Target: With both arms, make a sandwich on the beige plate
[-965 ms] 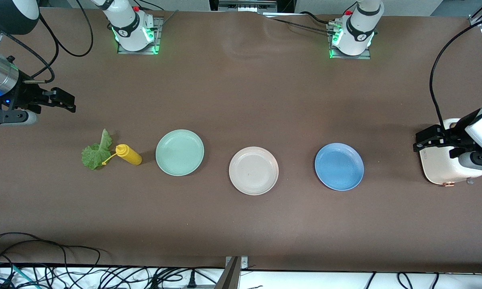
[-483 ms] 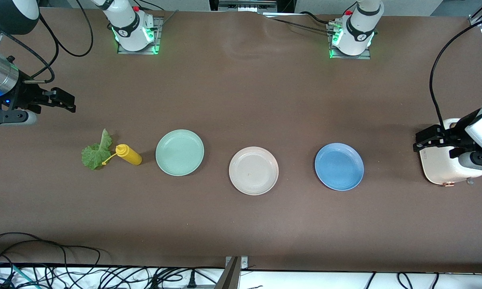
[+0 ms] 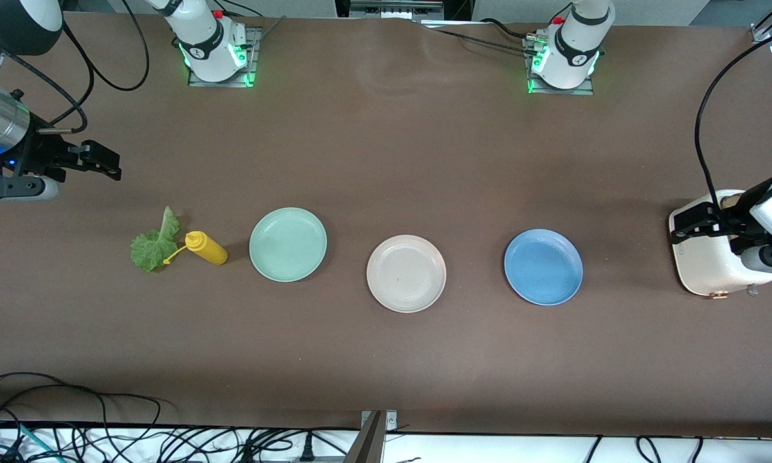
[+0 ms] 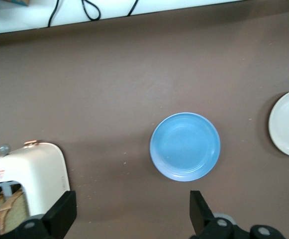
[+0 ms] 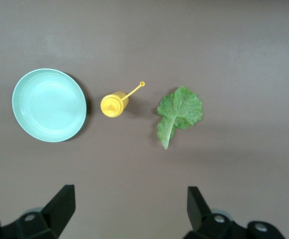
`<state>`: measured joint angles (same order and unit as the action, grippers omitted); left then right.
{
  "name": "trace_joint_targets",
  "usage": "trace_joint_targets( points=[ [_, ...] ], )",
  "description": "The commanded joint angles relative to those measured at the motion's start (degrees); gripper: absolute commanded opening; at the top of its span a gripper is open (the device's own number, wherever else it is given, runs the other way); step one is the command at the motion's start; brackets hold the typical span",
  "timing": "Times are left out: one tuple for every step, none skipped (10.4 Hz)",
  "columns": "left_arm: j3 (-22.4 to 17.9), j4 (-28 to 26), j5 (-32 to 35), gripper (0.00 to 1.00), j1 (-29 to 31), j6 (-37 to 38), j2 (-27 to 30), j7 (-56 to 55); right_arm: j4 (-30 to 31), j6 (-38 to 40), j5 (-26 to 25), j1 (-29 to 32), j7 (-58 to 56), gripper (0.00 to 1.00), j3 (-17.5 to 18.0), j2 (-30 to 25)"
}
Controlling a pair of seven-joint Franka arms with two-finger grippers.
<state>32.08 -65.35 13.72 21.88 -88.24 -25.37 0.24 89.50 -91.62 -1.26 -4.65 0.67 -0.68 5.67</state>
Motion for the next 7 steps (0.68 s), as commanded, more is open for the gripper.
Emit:
trace_joint_targets(
  points=[
    [-0.7,-1.0,1.75,1.0,0.27,0.96,0.76,-0.33,-0.82,0.65,-0.41,-0.01,1.0,1.0,0.24,-0.13],
    [-0.79,-1.18,1.84,1.0,0.35,1.05,0.76,-0.33,-0.82,0.65,-0.41,-0.01,1.0,1.0,0.16,-0.13],
    [-0.79,-1.96,1.84,1.0,0.36,1.05,0.76,-0.24,-0.82,0.65,-0.41,-0.01,1.0,1.0,0.24,-0.13],
    [-0.88,-2.23,1.75,1.0,0.79,1.05,0.76,-0.16,-0.82,0.65,-0.41,-0.01,1.0,1.0,0.24,-0.04],
    [-0.88,-3.37,1.75,1.0,1.14,1.66,1.02,-0.59,-0.82,0.65,-0.41,-0.01,1.0,1.0,0.16,-0.04],
    [-0.79,-3.55,1.75,1.0,2.36,2.1,1.11,-0.25,-0.82,0.65,-0.41,0.08,1.0,1.0,0.16,-0.04],
    [-0.79,-3.47,1.75,1.0,2.81,2.02,1.11,0.19,-0.82,0.57,-0.41,0.08,1.0,1.0,0.16,-0.13]
  ],
)
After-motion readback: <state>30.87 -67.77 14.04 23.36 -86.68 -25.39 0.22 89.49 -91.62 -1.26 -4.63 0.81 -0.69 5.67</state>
